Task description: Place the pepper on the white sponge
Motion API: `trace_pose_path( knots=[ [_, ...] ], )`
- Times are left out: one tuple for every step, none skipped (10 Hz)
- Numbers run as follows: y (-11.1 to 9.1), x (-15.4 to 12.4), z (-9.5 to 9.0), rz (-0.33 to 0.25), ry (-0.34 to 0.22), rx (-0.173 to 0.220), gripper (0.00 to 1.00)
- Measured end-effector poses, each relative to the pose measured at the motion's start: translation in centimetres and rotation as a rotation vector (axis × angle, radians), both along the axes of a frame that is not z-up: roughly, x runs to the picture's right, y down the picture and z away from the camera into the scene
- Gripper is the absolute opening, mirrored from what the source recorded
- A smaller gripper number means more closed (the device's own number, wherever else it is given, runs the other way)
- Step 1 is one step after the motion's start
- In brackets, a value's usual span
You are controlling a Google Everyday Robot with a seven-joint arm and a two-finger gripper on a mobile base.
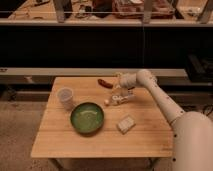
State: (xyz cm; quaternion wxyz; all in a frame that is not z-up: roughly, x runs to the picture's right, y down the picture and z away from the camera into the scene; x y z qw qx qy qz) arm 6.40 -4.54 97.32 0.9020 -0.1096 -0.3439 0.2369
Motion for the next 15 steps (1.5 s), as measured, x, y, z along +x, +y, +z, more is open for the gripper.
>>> trace_pose_path(
  knots=[
    [0.2,-0.3,0.8,0.001,0.018,-0.016,0.8],
    [0.3,-0.6,1.4,0.001,0.03,-0.027,0.8],
    [0.3,-0.9,1.7,-0.002,0.036,-0.031,0.8],
    [0.3,-1.4,2.2,-0.005,0.043,-0.034,0.8],
    [0.2,-2.0,2.9,-0.003,0.051,-0.041,0.8],
    [0.2,-2.2,3.5,0.003,0.058,-0.046,0.8],
    [0.3,-2.2,3.9,0.008,0.062,-0.051,0.8],
    [0.4,-2.2,4.5,0.015,0.065,-0.061,0.8],
    [0.6,-2.2,5.0,0.022,0.066,-0.073,0.8],
    [0.7,-2.1,5.5,0.03,0.067,-0.085,0.8],
    [0.9,-2.0,5.9,0.039,0.067,-0.1,0.8],
    [1.1,-1.9,6.2,0.044,0.064,-0.116,0.8],
    [1.4,-1.9,6.4,0.047,0.058,-0.134,0.79],
    [1.5,-2.2,6.5,0.048,0.05,-0.148,0.75],
    [1.7,-2.5,6.6,0.047,0.041,-0.163,0.65]
  ],
)
